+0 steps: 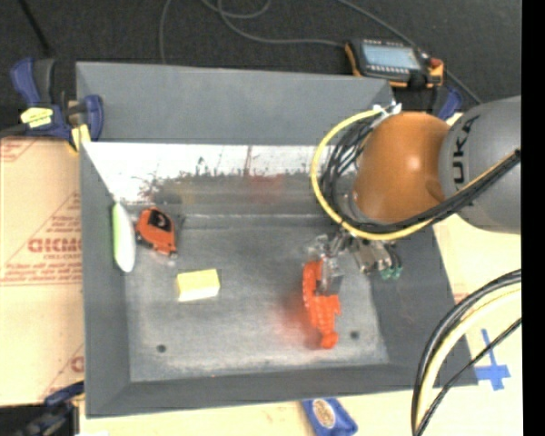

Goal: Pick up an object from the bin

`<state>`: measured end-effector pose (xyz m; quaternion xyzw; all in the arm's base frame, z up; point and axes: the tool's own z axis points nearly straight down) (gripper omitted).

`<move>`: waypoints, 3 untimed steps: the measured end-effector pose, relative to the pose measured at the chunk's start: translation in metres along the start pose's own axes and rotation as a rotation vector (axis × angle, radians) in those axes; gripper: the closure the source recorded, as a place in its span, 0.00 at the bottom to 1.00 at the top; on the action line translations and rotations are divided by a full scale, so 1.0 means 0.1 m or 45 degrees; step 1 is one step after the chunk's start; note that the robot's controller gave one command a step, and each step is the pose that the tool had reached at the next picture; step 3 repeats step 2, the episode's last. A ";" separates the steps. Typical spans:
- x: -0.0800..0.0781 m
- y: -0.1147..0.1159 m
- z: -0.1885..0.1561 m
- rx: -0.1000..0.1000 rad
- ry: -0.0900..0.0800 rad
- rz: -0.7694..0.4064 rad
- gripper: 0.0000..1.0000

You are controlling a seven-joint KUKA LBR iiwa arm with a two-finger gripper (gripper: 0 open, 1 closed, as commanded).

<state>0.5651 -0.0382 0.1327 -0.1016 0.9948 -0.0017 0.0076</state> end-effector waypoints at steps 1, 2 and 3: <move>0.10 0.14 -0.29 -0.008 0.026 -0.021 1.00; 0.11 0.13 -0.91 -0.006 0.019 -0.040 1.00; 0.11 0.13 -0.91 -0.006 0.019 -0.040 1.00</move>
Offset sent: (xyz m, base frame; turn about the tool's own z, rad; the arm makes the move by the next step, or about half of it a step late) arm -0.0191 0.0097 0.1584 -0.0529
